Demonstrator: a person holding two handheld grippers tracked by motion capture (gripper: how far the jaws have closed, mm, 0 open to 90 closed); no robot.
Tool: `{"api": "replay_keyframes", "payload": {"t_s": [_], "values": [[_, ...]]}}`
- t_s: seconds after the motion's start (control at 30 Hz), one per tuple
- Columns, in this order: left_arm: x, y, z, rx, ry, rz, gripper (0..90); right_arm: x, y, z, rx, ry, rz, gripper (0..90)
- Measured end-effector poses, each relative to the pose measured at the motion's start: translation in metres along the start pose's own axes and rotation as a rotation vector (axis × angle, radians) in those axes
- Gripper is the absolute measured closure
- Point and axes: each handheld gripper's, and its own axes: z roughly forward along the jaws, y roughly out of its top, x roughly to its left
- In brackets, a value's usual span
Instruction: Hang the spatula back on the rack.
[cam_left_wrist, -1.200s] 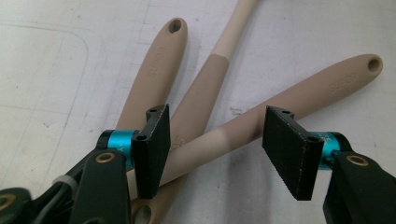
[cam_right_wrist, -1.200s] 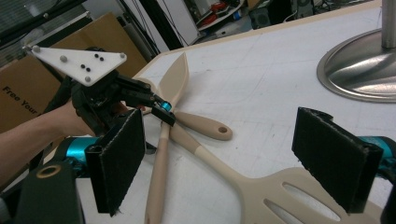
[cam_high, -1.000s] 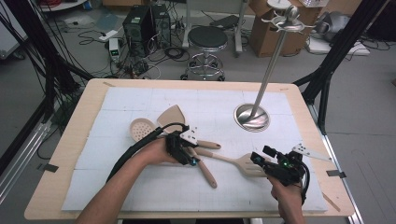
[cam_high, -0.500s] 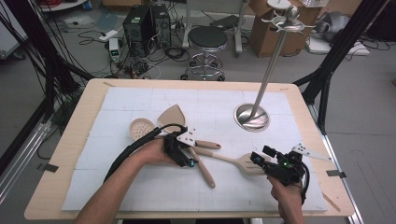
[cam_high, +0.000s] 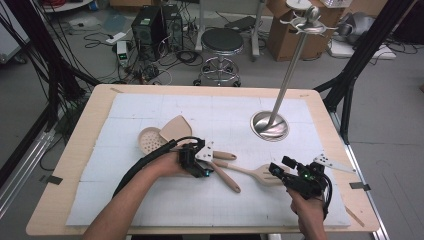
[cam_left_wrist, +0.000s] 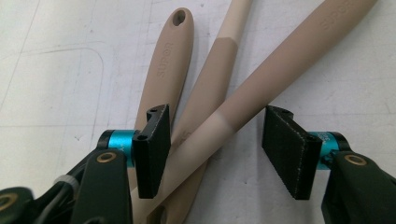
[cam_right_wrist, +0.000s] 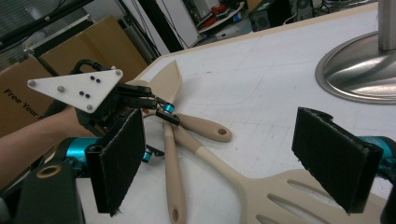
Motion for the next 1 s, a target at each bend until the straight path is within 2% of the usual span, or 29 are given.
{"api": "replay_keyframes", "payload": {"t_s": [0.1, 0.3, 0.43, 0.57, 0.63, 0.73, 0.87, 1.0], "values": [[0.003, 0.000, -0.001, -0.005, -0.013, -0.012, 47.0, 0.000, 0.000, 0.000, 0.000, -0.002, -0.004, 16.8], [0.003, 0.000, -0.002, -0.003, -0.010, 0.008, 49.6, -0.002, 0.000, -0.002, -0.007, -0.008, 0.000, 16.8], [0.003, 0.001, -0.003, -0.007, -0.005, 0.036, 52.9, -0.002, 0.000, -0.003, -0.011, -0.011, 0.002, 16.8], [0.007, 0.000, -0.006, -0.026, -0.030, 0.022, 62.6, -0.002, 0.000, -0.003, -0.012, -0.011, 0.007, 16.8], [0.009, -0.001, -0.005, -0.032, -0.040, 0.003, 63.3, -0.002, 0.000, -0.003, -0.014, -0.011, 0.005, 16.8], [0.010, 0.001, -0.005, -0.015, -0.051, 0.010, 62.4, -0.001, 0.000, -0.003, -0.014, -0.011, 0.009, 16.8], [0.006, 0.011, -0.002, 0.061, -0.051, 0.102, 56.8, -0.002, -0.001, -0.003, -0.016, -0.012, 0.009, 16.8], [0.006, 0.014, 0.000, 0.073, -0.063, 0.131, 55.4, -0.002, -0.001, -0.004, -0.019, -0.015, 0.014, 16.8]]}}
